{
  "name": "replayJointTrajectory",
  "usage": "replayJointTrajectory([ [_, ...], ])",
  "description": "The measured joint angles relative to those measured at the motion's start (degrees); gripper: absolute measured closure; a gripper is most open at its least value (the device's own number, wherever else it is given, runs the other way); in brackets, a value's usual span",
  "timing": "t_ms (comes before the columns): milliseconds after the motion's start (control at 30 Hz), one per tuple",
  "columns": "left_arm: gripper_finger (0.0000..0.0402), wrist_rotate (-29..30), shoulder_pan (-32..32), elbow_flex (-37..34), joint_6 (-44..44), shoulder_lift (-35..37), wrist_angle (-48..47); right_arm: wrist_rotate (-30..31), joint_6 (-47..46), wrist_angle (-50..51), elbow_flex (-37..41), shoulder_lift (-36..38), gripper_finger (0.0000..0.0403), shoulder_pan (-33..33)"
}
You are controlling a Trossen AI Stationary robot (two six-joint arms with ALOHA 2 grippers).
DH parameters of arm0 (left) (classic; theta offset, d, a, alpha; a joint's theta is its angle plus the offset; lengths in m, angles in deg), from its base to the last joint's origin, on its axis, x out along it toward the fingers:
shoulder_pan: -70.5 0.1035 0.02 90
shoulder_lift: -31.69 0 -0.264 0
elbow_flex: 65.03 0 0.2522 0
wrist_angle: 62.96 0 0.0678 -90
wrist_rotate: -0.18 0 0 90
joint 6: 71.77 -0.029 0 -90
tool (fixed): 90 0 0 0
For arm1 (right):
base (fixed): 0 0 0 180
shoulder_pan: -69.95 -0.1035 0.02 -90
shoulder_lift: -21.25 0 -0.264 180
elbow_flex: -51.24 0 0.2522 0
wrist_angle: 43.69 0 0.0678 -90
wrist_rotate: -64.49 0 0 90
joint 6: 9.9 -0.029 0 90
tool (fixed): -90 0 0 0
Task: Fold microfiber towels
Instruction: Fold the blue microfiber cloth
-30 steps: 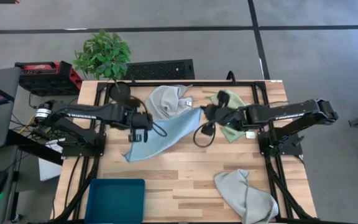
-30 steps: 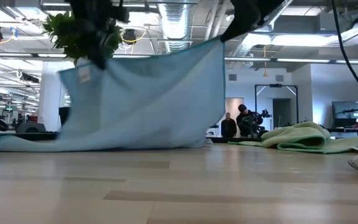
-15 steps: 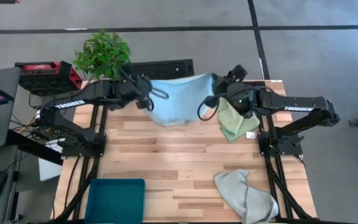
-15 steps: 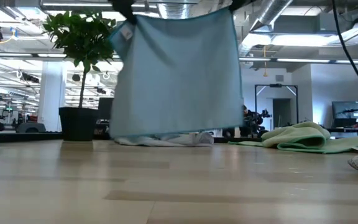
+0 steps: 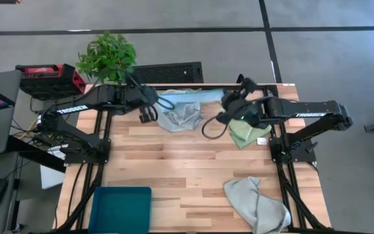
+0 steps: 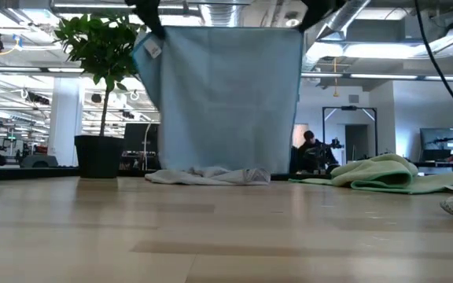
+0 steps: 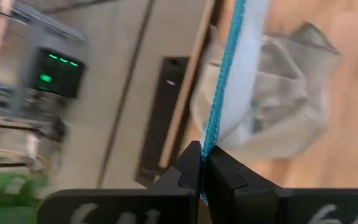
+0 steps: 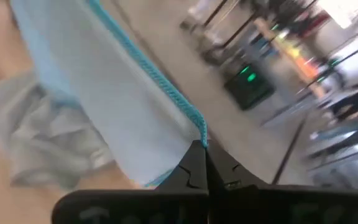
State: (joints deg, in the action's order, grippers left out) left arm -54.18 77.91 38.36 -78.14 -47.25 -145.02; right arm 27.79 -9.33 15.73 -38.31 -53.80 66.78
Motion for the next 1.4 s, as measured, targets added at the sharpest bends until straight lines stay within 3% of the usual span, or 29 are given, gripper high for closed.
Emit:
replayJointTrajectory([
  [167,0.0401,-5.77,-3.08,-4.28,5.49,0.0,-3.12,-3.62,-12.74,12.34,0.02,-3.5,0.0401,-3.45],
  [300,0.0401,-9.93,-6.33,-9.0,9.38,-0.05,-2.76,-5.86,-18.97,16.39,0.04,-6.74,0.0401,-6.56],
  [500,0.0401,-12.52,-12.79,-15.15,18.86,-0.04,-2.8,-11.97,-22.76,17.35,0.04,-10.95,0.0401,-11.1],
  [867,0.0401,-27.8,-24.0,-29.99,29.48,-0.04,8.17,-26.23,-31.64,17.93,0.0,-19.53,0.0401,-17.94],
  [1200,0.0401,-37.9,-30.56,-36.57,32.36,-0.04,18.18,-34.06,-38.26,12.28,0.0,-27.24,0.0401,-22.29],
  [1400,0.0401,-40.17,-32.67,-38.44,34.16,-0.02,19.78,-34.59,-44.19,11.24,-0.02,-28.57,0.0401,-23.87],
])
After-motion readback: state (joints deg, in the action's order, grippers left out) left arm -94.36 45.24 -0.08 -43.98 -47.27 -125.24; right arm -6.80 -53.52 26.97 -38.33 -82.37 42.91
